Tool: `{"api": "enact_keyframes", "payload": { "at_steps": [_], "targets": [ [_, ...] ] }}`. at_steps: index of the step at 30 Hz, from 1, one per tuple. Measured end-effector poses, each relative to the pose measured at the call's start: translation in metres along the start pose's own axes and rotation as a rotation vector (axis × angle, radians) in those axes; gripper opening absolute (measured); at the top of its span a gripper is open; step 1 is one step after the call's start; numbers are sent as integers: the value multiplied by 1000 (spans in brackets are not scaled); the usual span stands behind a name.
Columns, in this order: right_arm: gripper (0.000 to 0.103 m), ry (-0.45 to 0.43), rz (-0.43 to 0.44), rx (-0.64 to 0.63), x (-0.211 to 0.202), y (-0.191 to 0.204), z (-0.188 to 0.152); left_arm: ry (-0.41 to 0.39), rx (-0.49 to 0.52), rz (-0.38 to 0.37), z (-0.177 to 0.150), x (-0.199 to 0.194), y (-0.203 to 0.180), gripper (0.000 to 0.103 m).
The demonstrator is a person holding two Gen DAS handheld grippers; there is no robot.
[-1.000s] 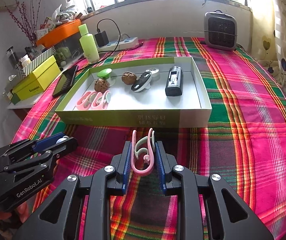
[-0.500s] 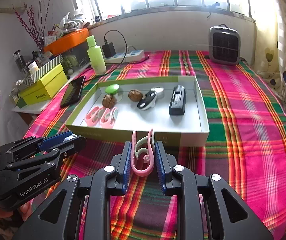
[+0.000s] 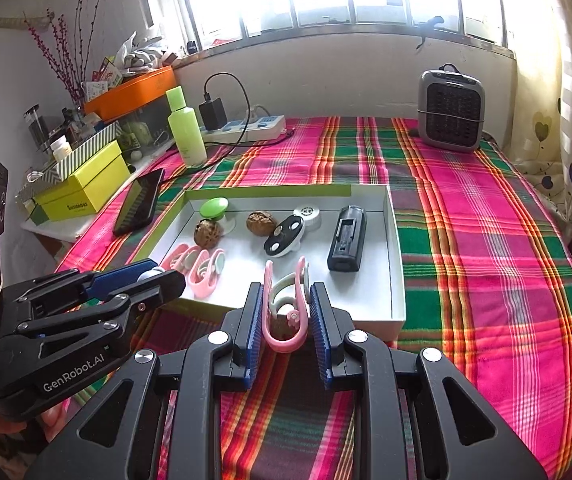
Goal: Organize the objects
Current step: 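Lift the pink clip with the right gripper while the left gripper holds the white knob, then carry the pink clip and white knob over the box and lower them inside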
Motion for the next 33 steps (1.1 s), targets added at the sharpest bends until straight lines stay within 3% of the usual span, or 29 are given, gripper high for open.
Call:
{"api": "enact_keyframes", "payload": {
  "at_steps": [16,33],
  "targets": [
    [24,67,-25,-5,37,-16,13,45,29,-7,21,45,-3,28],
    [24,191,28,-63,60,-18,10,91,60,-8,22,70,-4,28]
  ]
}}
Point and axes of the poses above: each gripper's, at about its wrist camera, not at the fingertips, and x roughly the way its jaws point, y to its left, z to its top, the point moved 6 cm from there along x, roughly the way its jaws point, and after that the axes turned 10 degrees about x, right-handed, at the moved point
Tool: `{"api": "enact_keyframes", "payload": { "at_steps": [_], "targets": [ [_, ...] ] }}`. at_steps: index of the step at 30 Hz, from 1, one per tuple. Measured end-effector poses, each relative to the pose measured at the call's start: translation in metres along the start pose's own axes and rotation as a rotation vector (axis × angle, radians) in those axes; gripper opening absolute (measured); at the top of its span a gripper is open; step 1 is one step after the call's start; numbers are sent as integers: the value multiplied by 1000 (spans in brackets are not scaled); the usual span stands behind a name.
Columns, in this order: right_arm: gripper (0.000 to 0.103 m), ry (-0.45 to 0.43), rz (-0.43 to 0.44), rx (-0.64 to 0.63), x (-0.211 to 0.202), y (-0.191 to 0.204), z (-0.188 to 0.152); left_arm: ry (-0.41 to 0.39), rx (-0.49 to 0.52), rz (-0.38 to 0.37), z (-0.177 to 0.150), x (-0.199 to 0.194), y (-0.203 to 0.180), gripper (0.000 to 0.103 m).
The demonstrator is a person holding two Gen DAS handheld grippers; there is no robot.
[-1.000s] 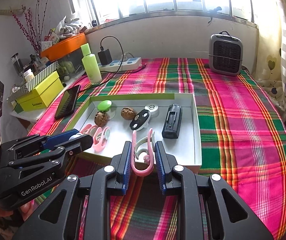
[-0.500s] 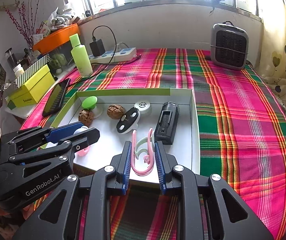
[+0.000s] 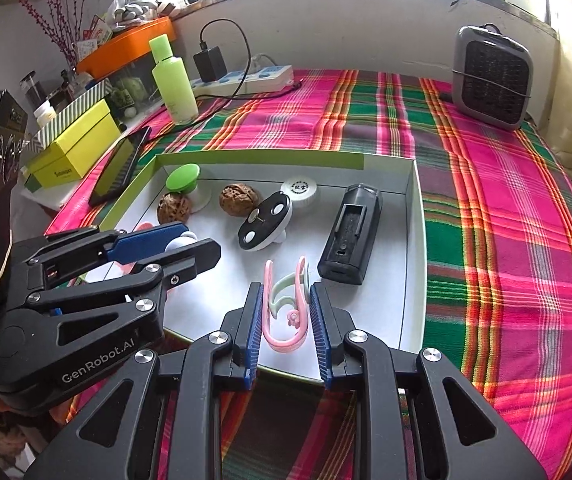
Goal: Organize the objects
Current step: 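Carry the pink clip and white knob over the box and lower them inside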
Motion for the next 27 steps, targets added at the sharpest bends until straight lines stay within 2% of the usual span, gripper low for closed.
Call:
{"api": "enact_keyframes", "payload": {
  "at_steps": [8,15,27],
  "targets": [
    [24,39,-14,-36,7,-1,0,12,14,-10,4,6,-4,28],
    [24,41,-28,-46,8,-3,1,43,20,-10,-2,16,-5,28],
    [24,43,-43,-56,10,-5,2,42,17,-8,-1,18,-5,28]
  ]
}}
Point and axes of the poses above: each gripper's, at about its wrist camera, not at the fingertips, and x roughly the way its jaws point, y to its left, z to its top, the point moved 6 cm from there along x, roughly the way its jaws point, and after that the axes turned 10 degrees about x, right-handed, at the moved point
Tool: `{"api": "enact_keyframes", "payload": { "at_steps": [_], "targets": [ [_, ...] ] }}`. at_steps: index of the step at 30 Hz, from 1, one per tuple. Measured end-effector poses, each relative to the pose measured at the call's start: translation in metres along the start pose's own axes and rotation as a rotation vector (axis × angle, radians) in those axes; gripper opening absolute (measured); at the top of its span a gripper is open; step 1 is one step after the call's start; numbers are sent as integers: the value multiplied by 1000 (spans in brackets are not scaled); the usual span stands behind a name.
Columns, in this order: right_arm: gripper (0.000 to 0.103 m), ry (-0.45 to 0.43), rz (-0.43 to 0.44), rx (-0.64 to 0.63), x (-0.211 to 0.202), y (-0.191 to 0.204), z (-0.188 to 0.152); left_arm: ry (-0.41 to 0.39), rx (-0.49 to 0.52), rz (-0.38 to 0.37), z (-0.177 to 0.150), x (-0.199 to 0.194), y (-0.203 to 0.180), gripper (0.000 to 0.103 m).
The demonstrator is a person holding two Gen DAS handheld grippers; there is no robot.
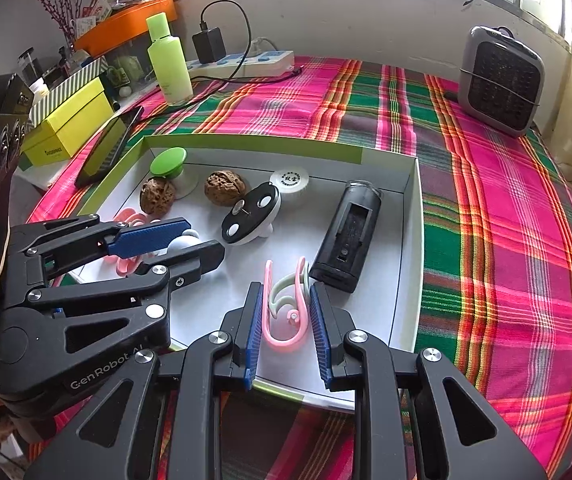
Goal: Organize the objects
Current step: 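Carry the pink clip and white knob over the box and lower them inside, then open both grippers to release the pink clip and white knob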
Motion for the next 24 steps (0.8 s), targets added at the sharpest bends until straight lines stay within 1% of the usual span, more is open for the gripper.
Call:
{"api": "enact_keyframes", "payload": {
  "at_steps": [16,24],
  "targets": [
    [24,2,-9,-9,0,-1,1,2,-7,0,-1,0,1,29],
    [25,0,-10,-9,-2,-1,0,3,-19,3,-1,-1,2,38]
  ]
}}
Point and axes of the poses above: each gripper's, at about its wrist camera, not at the fingertips, and x roughly the way its jaws point, y to its left, z to its top, the point moved 6 cm from there along x, roughly the way its jaws point, and after that the axes turned 10 degrees about x, right-handed, at the moved point
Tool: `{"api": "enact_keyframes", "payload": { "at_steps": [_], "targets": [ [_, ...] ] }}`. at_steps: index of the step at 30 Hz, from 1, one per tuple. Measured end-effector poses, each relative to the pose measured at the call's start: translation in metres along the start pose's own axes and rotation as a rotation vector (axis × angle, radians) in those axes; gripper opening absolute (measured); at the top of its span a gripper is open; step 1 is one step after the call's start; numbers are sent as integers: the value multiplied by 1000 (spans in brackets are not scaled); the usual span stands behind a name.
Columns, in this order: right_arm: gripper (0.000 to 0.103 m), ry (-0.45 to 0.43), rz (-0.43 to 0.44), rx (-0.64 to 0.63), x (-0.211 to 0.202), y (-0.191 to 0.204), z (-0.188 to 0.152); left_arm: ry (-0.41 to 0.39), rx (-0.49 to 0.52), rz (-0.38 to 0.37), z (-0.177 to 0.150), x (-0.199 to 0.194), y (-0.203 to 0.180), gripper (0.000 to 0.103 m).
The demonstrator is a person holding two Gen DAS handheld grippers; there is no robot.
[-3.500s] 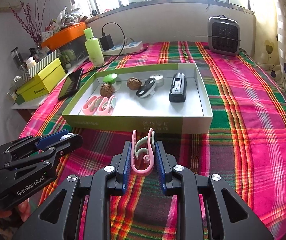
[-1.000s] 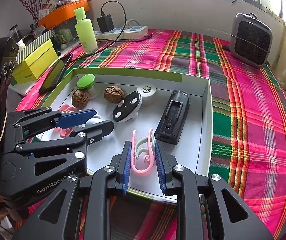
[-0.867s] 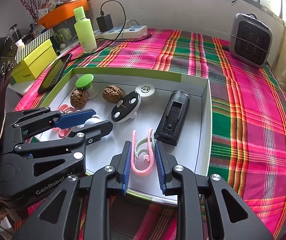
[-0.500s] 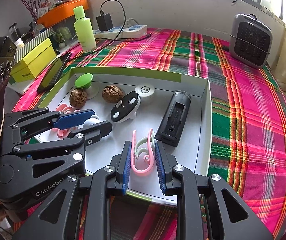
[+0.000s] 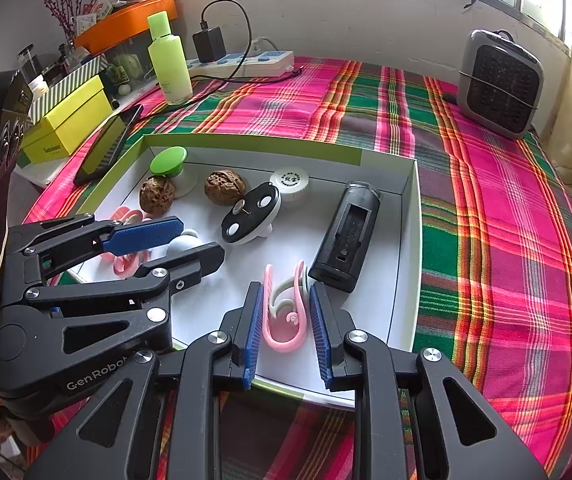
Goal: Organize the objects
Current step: 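Open both grippers to release the pink clip and white knob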
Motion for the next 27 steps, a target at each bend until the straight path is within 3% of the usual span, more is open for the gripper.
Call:
{"api": "enact_keyframes", "payload": {
  "at_steps": [8,18,27],
  "targets": [
    [29,-10,-3,13,-3,-2,-1,-21,-1,20,0,-9,2,44],
    [41,-29,-4,47,-7,-5,-2,-44,-24,44,-2,-22,6,48],
    [43,-76,-7,65,-18,0,-6,-73,-41,68,-7,-37,8,49]
  ]
}}
Point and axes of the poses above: each gripper's, at about its wrist camera, not at the fingertips, and x roughly the way its jaws point, y to its left, z to its top, the point moved 6 cm from there along x, roughly the way its jaws point, and after that the axes turned 10 degrees about x, right-handed, at the moved point
